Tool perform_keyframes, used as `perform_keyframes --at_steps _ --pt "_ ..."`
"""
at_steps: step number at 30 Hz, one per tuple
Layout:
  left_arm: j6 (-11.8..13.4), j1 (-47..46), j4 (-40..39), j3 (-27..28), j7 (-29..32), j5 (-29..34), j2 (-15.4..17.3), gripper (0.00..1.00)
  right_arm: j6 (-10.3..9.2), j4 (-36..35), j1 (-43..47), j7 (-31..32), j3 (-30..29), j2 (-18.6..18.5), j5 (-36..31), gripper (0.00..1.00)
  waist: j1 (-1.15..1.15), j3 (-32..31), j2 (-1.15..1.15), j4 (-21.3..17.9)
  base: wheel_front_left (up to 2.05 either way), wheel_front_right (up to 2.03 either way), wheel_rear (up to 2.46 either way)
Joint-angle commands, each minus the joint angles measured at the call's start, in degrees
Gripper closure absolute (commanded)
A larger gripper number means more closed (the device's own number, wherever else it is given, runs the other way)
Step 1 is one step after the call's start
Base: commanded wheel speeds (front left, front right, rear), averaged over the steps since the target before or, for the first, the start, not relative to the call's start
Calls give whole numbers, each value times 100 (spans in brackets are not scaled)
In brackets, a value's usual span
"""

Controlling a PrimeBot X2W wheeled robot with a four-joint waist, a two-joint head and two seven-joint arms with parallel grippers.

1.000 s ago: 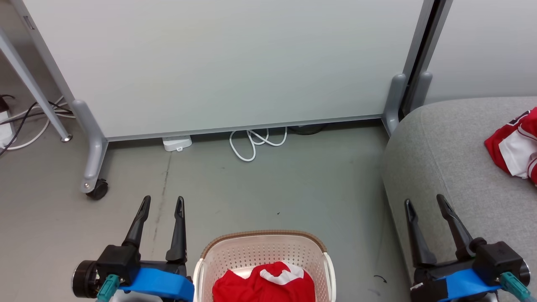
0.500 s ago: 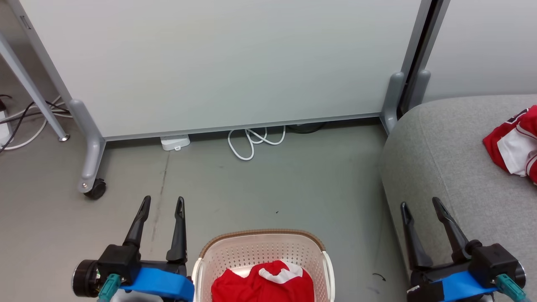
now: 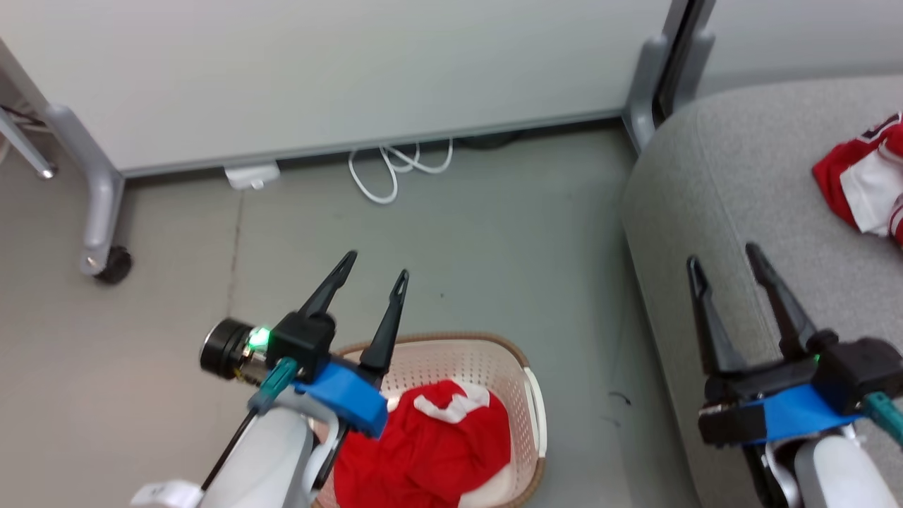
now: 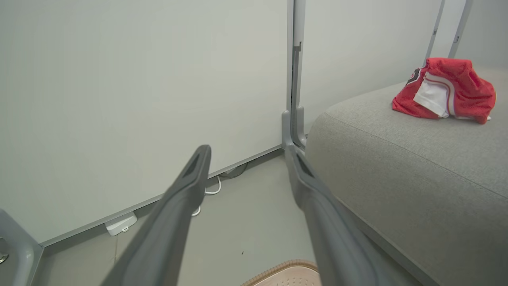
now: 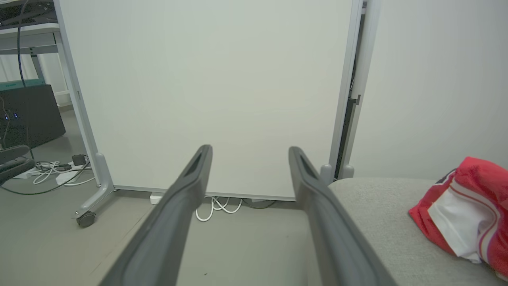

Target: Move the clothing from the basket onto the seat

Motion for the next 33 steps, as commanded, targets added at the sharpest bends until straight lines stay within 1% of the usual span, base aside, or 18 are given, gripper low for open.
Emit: perform_keyframes --at_steps 1,6,11,19,24,29,32,33 --pt "-7 -335 202 -203 -15 -61 79 0 3 -53 -221 -1 -5 -75 56 0 -1 515 0 -203 0 0 0" --pt "-8 -1120 988 -990 -15 -223 236 0 3 -179 -719 -1 43 -175 107 0 -1 1203 0 -444 0 0 0" --pt "-8 -1808 1791 -1812 -15 -373 317 0 3 -258 -1091 -2 71 -197 153 0 -1 1800 0 -603 0 0 0" --pt "-7 -2730 3048 -3165 74 -577 282 0 3 -398 -1525 -1 201 -120 167 0 -1 2665 0 -793 0 0 0" --pt "-6 -3122 3570 -4023 353 -830 275 0 3 -500 -1794 -1 286 -102 196 0 -1 3140 0 -917 0 0 0" --pt "-7 -3414 3955 -4769 880 -1110 363 0 3 -619 -1987 -2 336 -96 205 0 -1 3579 0 -1036 0 0 0" --pt "-7 -3549 4052 -5035 1248 -1265 426 0 3 -687 -2064 -2 353 -103 220 0 -1 3816 0 -1099 0 0 0" --pt "-7 -3549 4052 -5035 1248 -1265 426 0 3 -687 -2064 -2 353 -103 220 0 -1 3816 0 -1099 0 0 0"
